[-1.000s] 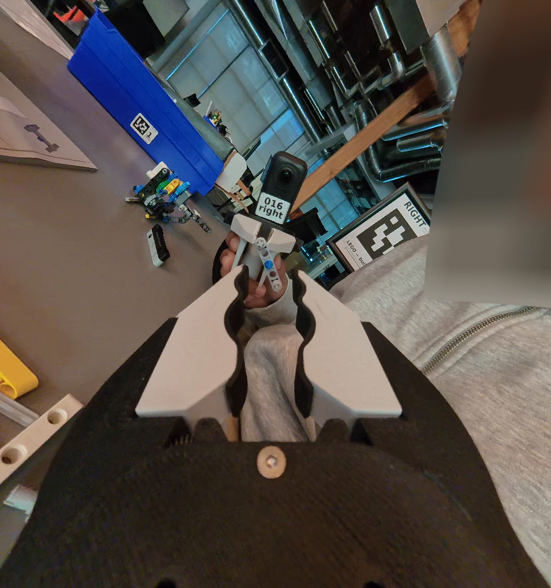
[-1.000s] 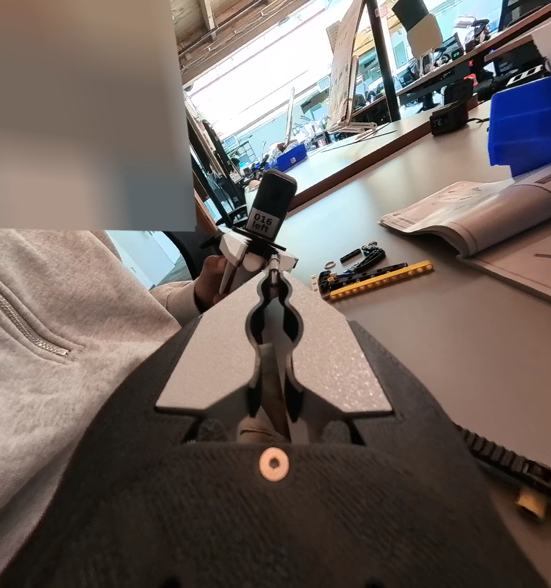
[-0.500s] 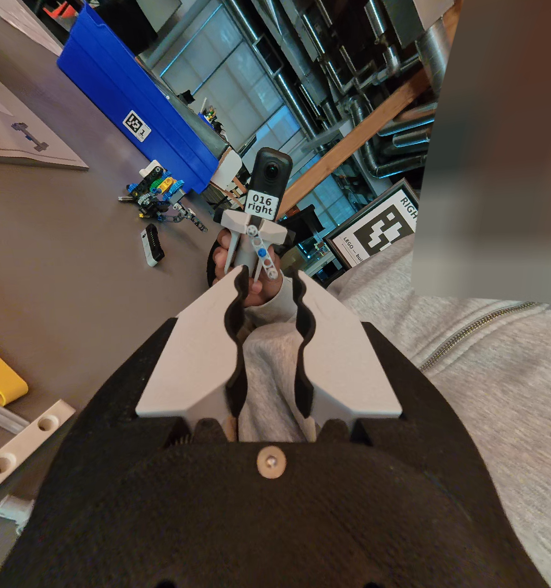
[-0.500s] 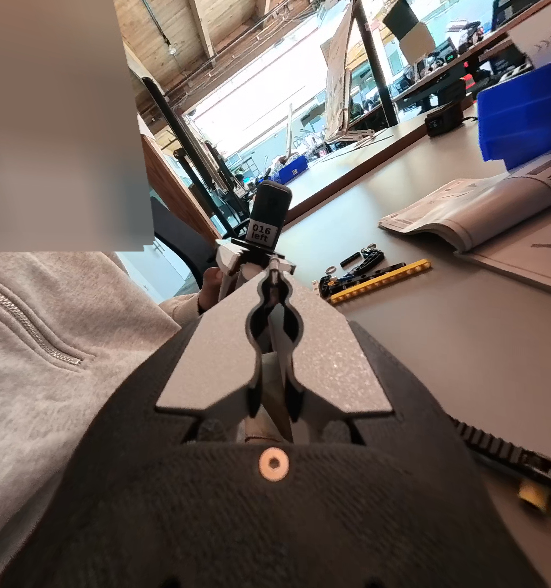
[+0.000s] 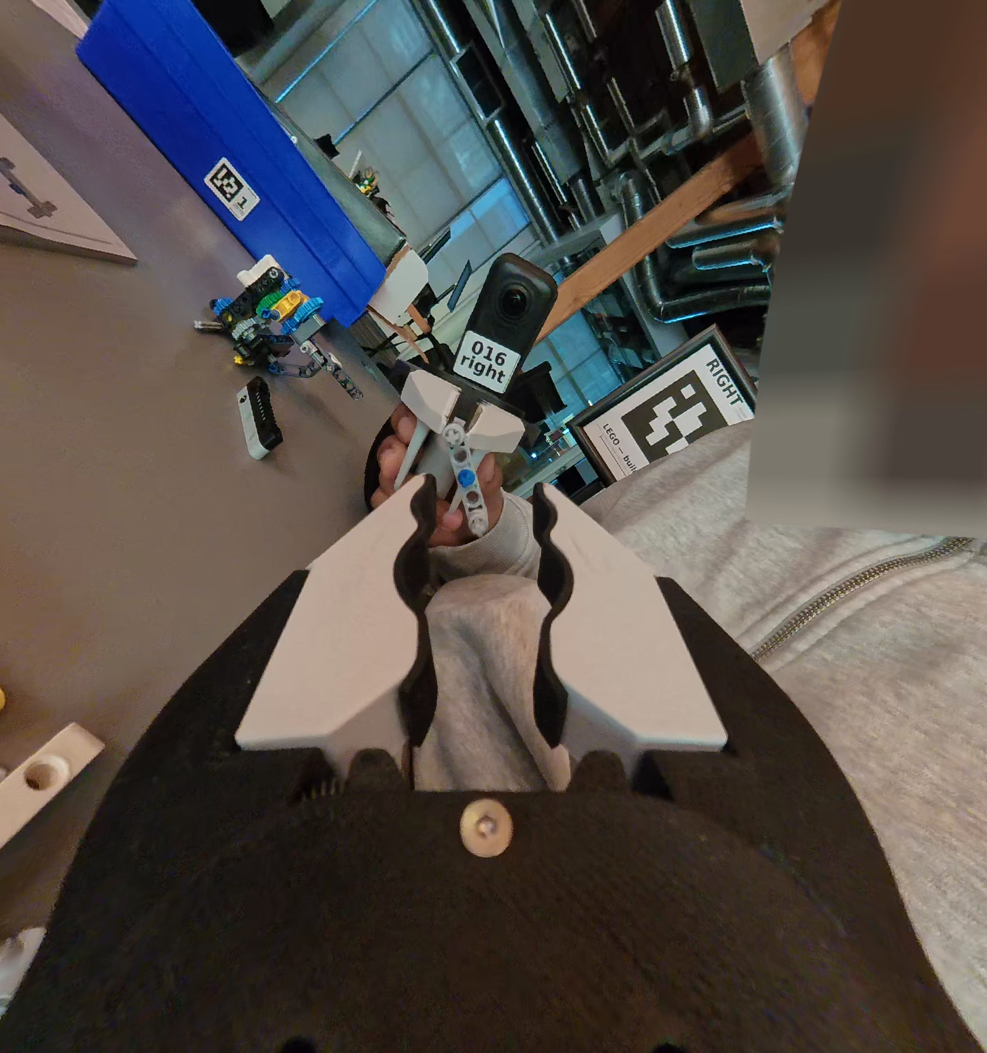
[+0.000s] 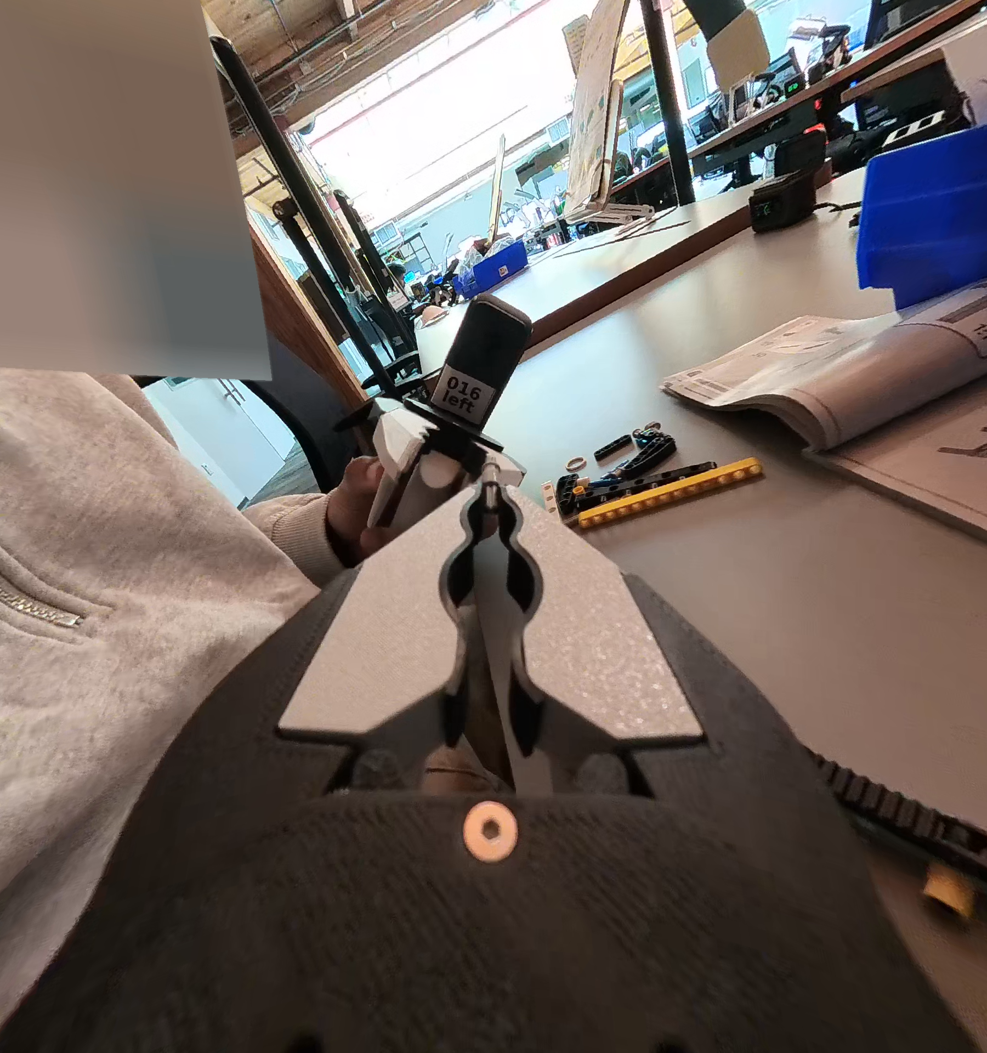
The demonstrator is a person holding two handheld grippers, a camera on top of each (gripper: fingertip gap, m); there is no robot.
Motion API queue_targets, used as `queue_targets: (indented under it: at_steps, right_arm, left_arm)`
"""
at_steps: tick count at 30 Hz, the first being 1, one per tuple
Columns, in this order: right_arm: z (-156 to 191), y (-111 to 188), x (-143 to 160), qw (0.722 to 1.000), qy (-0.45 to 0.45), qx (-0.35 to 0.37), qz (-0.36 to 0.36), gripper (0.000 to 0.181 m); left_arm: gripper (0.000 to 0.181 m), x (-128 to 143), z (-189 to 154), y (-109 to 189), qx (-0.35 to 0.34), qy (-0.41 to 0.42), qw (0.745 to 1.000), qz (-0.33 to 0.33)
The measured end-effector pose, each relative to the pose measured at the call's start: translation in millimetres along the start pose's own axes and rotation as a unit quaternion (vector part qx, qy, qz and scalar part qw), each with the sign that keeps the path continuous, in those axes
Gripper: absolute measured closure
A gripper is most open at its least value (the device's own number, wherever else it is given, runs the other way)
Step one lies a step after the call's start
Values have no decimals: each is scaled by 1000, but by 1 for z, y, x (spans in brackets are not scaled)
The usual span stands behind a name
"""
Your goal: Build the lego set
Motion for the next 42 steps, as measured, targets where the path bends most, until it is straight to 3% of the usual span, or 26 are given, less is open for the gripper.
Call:
queue_targets:
  at_steps: [42]
  right_arm:
    - [-4,-3,3,1000,-11,8,6,179]
  left_arm:
    - [148,-9,1,7,-3,-4,1000,-27]
Point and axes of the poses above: each gripper's, where its closed fingertips meet, y back along the fingers, x out of its underside, z = x × y across the jaws, the point moved 3 cm from there along y, back along the fingers, and after that the axes turned 4 degrees about -z, right-handed, at the moved point
